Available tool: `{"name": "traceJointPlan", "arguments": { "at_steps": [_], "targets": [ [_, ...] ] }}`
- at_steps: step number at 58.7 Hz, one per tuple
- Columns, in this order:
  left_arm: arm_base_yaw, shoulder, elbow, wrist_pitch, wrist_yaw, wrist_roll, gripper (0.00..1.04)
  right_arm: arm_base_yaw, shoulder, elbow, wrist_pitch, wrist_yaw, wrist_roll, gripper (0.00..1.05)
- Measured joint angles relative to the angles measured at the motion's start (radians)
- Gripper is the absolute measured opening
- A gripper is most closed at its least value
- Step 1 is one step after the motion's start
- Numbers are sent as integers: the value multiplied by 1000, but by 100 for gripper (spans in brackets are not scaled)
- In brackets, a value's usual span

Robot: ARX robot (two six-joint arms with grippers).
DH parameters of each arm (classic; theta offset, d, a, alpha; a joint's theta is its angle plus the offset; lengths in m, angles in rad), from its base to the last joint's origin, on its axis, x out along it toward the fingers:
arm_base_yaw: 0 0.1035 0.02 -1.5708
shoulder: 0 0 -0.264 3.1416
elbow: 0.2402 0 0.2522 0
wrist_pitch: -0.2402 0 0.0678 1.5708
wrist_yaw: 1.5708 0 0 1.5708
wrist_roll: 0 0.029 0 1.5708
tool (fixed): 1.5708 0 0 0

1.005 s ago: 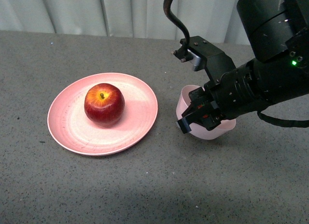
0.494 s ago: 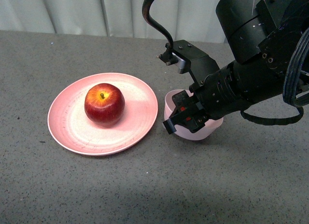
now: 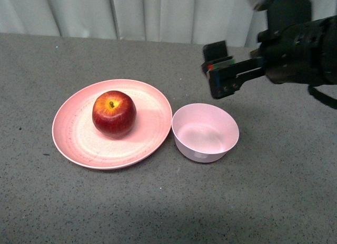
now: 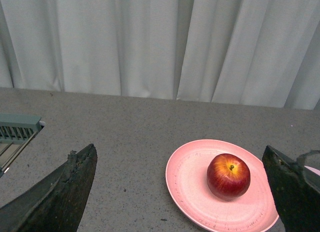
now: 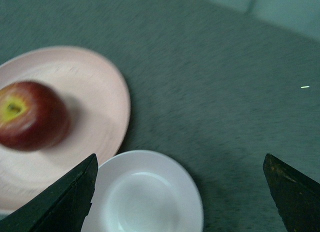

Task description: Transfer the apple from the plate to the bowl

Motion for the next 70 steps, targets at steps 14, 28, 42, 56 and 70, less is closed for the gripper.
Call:
{"name": "traceJointPlan", "arguments": {
  "at_steps": [14, 28, 42, 56, 70],
  "targets": [
    [0, 0, 0, 0, 1, 0, 98, -85, -233, -357, 439, 271, 34, 78],
    [0, 0, 0, 0, 0, 0, 98, -168, -449, -539, 525, 212, 40, 34],
    [0, 0, 0, 0, 0, 0, 98, -226, -651, -628, 410, 153, 43, 1],
    [0, 0, 0, 0, 0, 0, 98, -319, -872, -683, 247, 46, 45, 1],
    [0, 0, 0, 0, 0, 0, 98, -342, -1062, -709, 87, 41, 46, 1]
  ]
}}
